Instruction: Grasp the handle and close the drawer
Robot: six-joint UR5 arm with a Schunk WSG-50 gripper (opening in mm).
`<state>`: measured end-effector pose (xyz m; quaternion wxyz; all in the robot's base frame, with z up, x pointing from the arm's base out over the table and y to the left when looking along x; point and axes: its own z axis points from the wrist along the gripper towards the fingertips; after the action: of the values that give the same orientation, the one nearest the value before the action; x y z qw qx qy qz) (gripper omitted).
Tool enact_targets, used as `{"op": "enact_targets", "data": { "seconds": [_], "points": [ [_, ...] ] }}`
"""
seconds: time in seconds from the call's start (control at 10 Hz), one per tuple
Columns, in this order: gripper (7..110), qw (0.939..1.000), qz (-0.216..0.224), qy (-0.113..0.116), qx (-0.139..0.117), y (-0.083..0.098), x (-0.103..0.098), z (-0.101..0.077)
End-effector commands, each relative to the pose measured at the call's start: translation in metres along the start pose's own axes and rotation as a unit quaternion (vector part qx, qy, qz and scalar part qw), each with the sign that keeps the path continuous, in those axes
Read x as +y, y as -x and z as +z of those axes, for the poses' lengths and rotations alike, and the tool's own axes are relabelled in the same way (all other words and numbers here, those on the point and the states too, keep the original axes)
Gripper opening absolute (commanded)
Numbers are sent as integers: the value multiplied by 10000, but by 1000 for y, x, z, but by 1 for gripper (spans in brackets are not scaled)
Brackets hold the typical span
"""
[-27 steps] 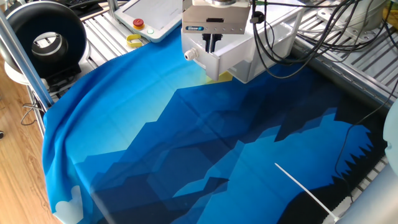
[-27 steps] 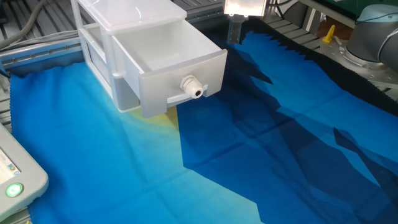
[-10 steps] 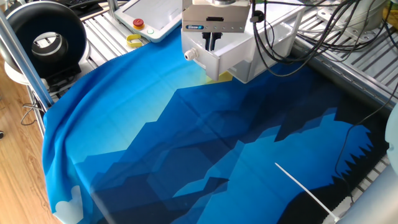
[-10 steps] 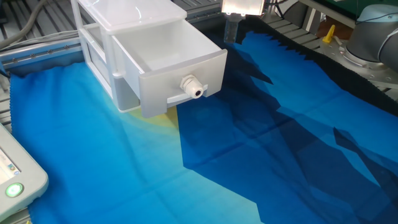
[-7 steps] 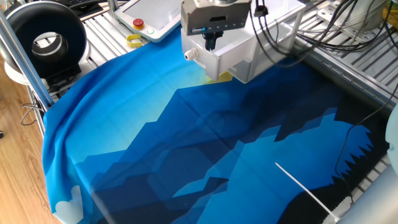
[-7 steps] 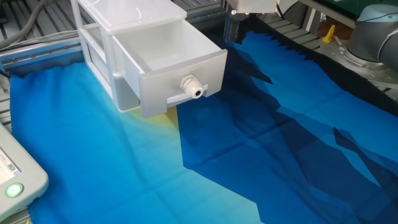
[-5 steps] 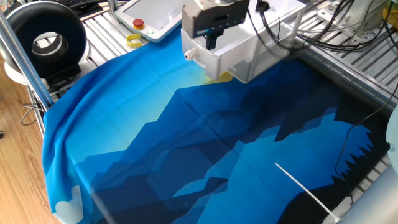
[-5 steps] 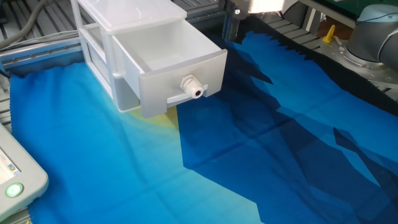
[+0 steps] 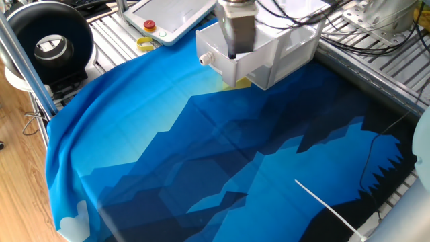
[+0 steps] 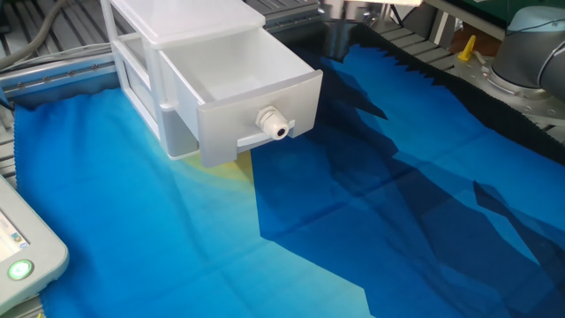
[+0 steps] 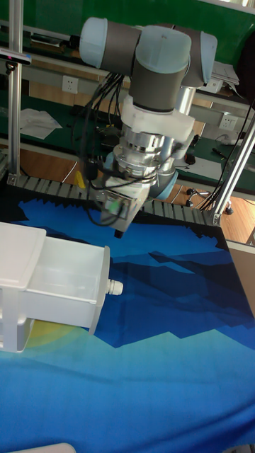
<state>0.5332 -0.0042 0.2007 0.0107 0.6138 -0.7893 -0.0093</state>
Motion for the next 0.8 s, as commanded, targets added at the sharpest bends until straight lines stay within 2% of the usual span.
{"op": "enact_targets", "data": {
  "seconds": [0.0,0.1,0.2,0.3,0.4,0.5,0.6,0.7],
  "points": [
    [7,9404,-3392,227,-86,6,13,0],
    [7,9303,-3659,237,16,1,13,-4],
    [7,9263,-3759,245,20,0,14,-5],
    [7,9322,-3614,165,-67,4,11,-4],
    [7,9340,-3536,-476,191,1,-24,-6],
    [7,9435,-3268,-538,134,4,-25,-4],
    [7,9589,-2810,-384,29,5,-17,-3],
    [7,9704,-2388,-360,-45,6,-15,-2]
  ]
}}
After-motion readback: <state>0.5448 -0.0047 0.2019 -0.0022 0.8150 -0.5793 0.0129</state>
